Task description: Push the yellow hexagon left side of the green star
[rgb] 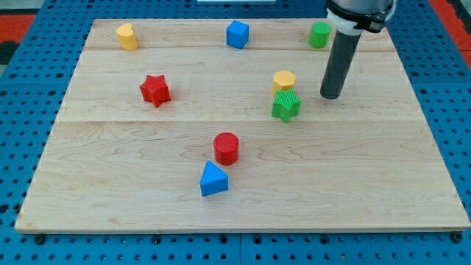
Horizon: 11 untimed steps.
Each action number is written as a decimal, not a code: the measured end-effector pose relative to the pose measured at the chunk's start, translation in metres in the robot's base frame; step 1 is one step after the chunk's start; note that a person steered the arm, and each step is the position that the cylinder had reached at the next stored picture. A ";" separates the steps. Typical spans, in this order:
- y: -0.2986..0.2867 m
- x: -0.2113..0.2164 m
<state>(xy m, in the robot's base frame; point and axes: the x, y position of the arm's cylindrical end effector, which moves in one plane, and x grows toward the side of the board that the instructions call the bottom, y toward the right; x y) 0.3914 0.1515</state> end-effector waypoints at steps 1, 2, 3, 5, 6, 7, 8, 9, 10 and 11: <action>-0.006 -0.023; -0.024 -0.066; -0.031 -0.066; -0.033 -0.066; -0.064 -0.047; -0.092 -0.038; -0.122 -0.017; -0.117 0.016; -0.092 0.024; -0.087 0.067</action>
